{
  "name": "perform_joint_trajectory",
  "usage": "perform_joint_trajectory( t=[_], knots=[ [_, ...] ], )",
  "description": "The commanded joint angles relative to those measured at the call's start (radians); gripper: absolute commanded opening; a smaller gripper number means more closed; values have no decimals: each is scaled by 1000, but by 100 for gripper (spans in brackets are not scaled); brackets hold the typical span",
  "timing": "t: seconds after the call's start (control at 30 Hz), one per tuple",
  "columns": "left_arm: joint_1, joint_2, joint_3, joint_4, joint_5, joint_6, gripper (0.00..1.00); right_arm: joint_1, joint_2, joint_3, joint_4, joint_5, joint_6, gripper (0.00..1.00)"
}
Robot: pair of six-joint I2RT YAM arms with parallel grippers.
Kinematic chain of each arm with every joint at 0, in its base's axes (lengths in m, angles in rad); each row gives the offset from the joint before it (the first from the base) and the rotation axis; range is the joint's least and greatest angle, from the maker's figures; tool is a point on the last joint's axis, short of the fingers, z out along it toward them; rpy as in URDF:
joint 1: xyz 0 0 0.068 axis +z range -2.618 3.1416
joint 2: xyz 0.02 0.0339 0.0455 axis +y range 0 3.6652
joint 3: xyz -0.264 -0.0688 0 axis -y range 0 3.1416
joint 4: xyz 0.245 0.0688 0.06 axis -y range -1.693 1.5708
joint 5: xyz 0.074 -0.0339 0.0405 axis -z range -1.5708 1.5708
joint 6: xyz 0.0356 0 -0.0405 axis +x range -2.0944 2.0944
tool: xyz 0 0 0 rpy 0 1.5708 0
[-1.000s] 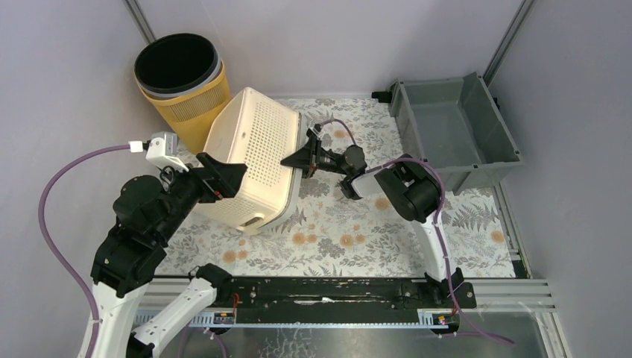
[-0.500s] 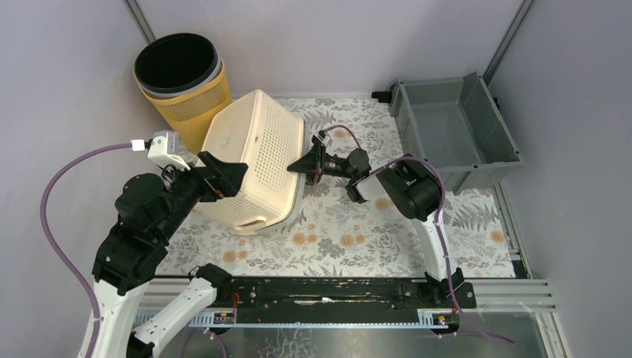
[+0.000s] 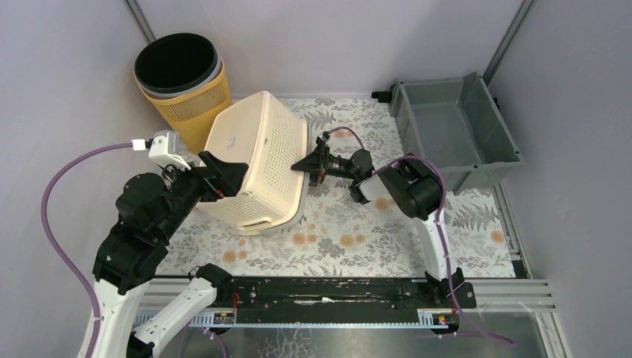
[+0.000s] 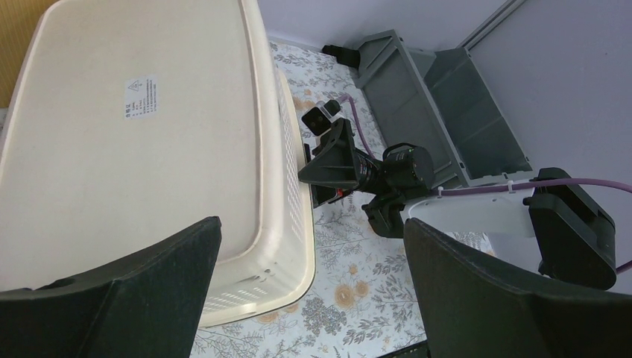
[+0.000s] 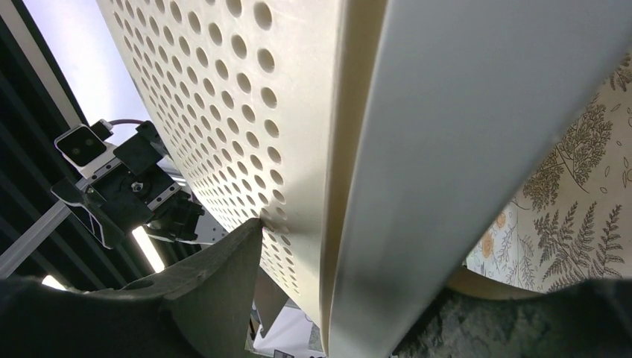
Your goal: Turn the large container upside down
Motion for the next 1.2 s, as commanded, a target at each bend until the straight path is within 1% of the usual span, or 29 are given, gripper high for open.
perform_joint_trajectory(
  t=[0.0, 0.4, 1.17],
  knots=[
    [3, -2, -11, 49, 14, 7, 100, -14, -10, -7, 97, -5, 7, 63],
    [4, -2, -24, 56, 20, 0, 100, -29, -14, -49, -6, -8, -34, 63],
    [4, -15, -23, 48, 37, -12, 100, -56, -31, -99, -64, -19, -86, 63]
  ],
)
